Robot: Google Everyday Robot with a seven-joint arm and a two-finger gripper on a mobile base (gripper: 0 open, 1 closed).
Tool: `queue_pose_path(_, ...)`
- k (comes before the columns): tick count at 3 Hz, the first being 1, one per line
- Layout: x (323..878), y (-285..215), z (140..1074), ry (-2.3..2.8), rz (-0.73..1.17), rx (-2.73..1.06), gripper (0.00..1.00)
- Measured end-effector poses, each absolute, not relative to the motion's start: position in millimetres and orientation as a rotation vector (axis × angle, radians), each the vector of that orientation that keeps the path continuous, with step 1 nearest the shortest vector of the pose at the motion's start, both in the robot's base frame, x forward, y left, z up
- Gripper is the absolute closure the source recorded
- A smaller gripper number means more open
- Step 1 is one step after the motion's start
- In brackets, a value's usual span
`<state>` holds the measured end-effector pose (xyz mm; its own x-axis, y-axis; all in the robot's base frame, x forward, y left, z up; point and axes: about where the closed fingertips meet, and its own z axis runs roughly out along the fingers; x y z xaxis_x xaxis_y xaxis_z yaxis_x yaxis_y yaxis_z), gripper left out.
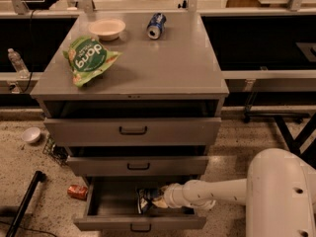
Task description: Place blue chip bag into bottom drawer
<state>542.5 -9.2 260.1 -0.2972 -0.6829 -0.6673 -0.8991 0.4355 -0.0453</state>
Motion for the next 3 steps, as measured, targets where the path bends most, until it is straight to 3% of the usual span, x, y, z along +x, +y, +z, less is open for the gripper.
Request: queue_pose_path(3, 569.9, -4.6, 244.3, 2.067, 0.454, -1.339, 0.15)
